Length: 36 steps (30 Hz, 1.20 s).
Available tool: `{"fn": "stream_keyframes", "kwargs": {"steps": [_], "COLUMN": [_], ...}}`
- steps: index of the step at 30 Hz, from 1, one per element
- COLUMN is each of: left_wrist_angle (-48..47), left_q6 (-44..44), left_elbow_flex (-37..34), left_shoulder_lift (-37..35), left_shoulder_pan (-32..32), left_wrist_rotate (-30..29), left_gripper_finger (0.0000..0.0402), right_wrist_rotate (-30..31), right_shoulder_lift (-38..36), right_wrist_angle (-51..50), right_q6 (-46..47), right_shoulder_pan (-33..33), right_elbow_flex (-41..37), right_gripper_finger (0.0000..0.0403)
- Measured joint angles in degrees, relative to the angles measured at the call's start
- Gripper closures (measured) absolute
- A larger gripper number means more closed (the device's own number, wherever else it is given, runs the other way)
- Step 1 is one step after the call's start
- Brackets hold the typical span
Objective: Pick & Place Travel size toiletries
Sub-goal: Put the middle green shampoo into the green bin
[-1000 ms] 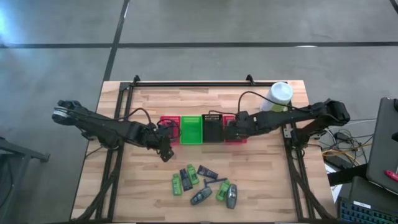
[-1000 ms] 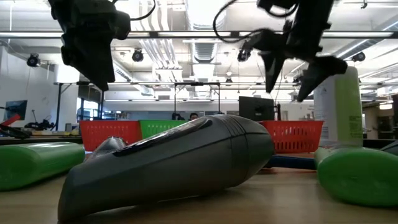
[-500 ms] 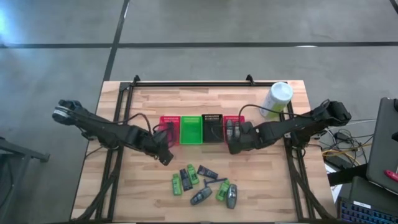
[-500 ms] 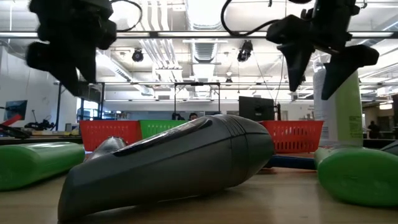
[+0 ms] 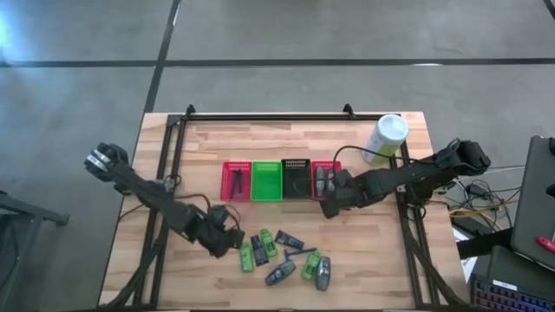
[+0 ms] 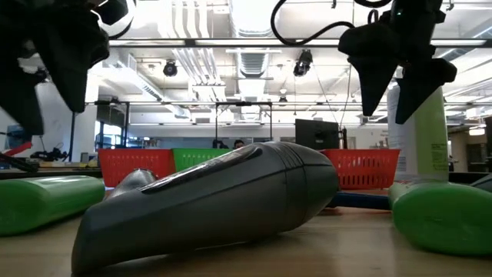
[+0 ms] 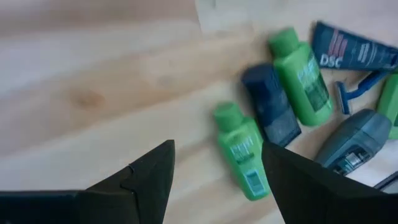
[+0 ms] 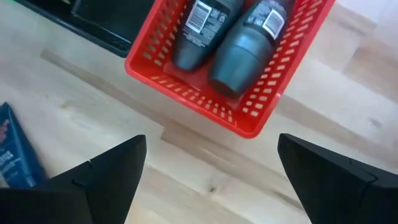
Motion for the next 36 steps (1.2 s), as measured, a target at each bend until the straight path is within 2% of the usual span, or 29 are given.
{"fn": "stream_keyframes", "kwargs": {"steps": [9,15,21,29,36], "left_wrist_angle": [-1.1,-1.8,-2.0,-1.6,-2.0], "left_q6": [-3.1,-4.6,-8.7,-6.4,-3.5], "left_elbow_flex": [10.3,15.3,15.8,15.3,15.1], "left_shoulder_lift": [14.3,21.0,23.7,24.0,23.9], "left_shoulder_pan": [-0.7,-0.7,-0.7,0.9,1.0], "left_wrist_rotate": [0.2,1.9,2.4,3.0,4.1], "left_gripper_finger": [0.0156,0.0156,0.0156,0.0159,0.0211], "right_wrist_rotate": [0.3,0.4,0.6,1.5,1.5], "right_shoulder_lift": [0.0,0.0,0.0,0.0,0.0], "right_wrist_angle": [0.0,0.0,0.0,0.0,0.0], "right_q6": [-5.8,-7.6,-8.5,-9.3,-9.3], "right_shoulder_pan": [0.0,0.0,0.0,0.0,0.0], "right_elbow_flex": [0.0,0.0,-0.1,-0.2,-0.4], "right_gripper_finger": [0.0039,0.0039,0.0039,0.0039,0.0039]}}
